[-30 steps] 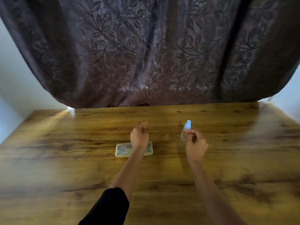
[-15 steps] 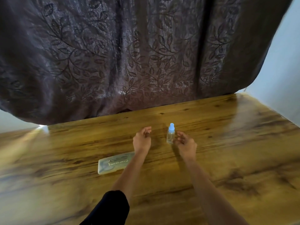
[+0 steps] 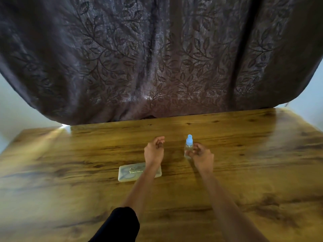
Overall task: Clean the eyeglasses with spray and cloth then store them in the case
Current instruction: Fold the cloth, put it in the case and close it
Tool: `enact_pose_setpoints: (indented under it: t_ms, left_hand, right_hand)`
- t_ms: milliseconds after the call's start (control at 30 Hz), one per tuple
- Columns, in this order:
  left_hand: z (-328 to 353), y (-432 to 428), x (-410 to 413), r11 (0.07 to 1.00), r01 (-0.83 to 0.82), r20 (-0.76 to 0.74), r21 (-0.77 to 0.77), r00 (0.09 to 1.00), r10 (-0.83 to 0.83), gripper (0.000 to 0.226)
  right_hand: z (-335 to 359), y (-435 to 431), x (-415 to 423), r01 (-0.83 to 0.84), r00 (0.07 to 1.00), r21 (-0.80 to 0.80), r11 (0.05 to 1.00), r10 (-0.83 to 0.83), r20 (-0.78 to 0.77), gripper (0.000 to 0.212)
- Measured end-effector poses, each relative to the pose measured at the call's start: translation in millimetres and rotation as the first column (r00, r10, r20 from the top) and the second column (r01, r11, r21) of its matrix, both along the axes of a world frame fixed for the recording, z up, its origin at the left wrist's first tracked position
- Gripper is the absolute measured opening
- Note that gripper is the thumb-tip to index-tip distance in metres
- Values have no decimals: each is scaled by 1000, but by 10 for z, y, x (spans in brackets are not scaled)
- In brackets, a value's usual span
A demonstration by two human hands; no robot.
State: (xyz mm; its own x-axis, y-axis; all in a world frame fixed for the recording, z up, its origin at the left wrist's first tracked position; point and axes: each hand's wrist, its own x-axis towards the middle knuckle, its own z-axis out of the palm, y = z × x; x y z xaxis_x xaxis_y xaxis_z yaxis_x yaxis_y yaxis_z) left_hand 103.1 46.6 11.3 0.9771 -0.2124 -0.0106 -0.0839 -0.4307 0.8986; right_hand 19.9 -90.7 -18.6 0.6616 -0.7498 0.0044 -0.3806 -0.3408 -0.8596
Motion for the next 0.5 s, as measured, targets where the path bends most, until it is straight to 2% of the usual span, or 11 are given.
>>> enact_pose_setpoints:
  t_ms: [267,500]
  left_hand:
    - [-29,602,-34,979,-197,45,-53,979,199,35]
    - [-87,966,-215,959,-279,71,-50,957,282,32]
  right_hand:
    - [50,417,31,-143,989,-16,990,143,20,45]
    - [10,662,-59,-185,983,-5,983,185,8,49]
